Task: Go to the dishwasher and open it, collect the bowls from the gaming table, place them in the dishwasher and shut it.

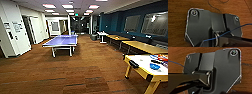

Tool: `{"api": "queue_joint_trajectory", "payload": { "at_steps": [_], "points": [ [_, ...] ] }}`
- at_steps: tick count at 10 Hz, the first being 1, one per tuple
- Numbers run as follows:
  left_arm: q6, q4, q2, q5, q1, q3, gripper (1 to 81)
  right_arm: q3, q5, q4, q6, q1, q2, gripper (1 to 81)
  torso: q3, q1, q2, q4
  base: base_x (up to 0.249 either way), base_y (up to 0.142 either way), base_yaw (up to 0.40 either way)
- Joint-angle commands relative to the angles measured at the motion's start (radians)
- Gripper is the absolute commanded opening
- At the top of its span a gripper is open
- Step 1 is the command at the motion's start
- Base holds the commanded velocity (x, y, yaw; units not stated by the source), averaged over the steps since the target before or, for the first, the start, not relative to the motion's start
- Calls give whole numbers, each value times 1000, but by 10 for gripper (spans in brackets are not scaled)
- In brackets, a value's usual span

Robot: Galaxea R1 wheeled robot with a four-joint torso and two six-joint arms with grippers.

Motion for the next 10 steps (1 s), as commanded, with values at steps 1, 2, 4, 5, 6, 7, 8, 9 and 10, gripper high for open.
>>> {"api": "queue_joint_trajectory", "payload": {
  "at_steps": [1, 2, 4, 5, 6, 7, 8, 9, 10],
  "points": [
    [4, 1, -8, 44, -48, 3, 811, 4, -43, -5, -1, 41, -7, 811, 0, 0, 0, 0, 241, 0, 0],
    [4, 1, -6, 44, -48, 3, 811, 4, -43, -6, -1, 41, -7, 811, 0, 0, 0, 0, 239, 0, 0],
    [4, 1, -6, 44, -48, 3, 811, 4, -43, -5, -1, 41, -7, 811, 0, 0, 0, 0, 228, 0, 0],
    [4, 1, -8, 44, -48, 3, 811, 4, -43, -5, -1, 41, -7, 811, 0, 0, 0, 0, 220, 0, 0],
    [4, 1, -6, 44, -47, 3, 811, 4, -43, -5, -1, 41, -7, 811, 0, 0, 0, 0, 206, 0, 0],
    [4, 1, -6, 44, -48, 3, 811, 4, -43, -5, -1, 41, -7, 811, 0, 0, 0, 0, 195, 0, 0],
    [4, 1, -6, 44, -47, 3, 811, 4, -43, -5, -1, 41, -7, 811, 0, 1, 0, 0, 193, 0, 0],
    [4, 1, -6, 44, -48, 3, 811, 4, -43, -5, -1, 41, -6, 811, 0, 1, 0, 0, 157, 0, 0],
    [4, -2, -6, 44, -47, 3, 811, 2, -43, -5, -1, 41, -6, 811, 0, 1, 0, 0, 106, 0, 0]
  ]
}}
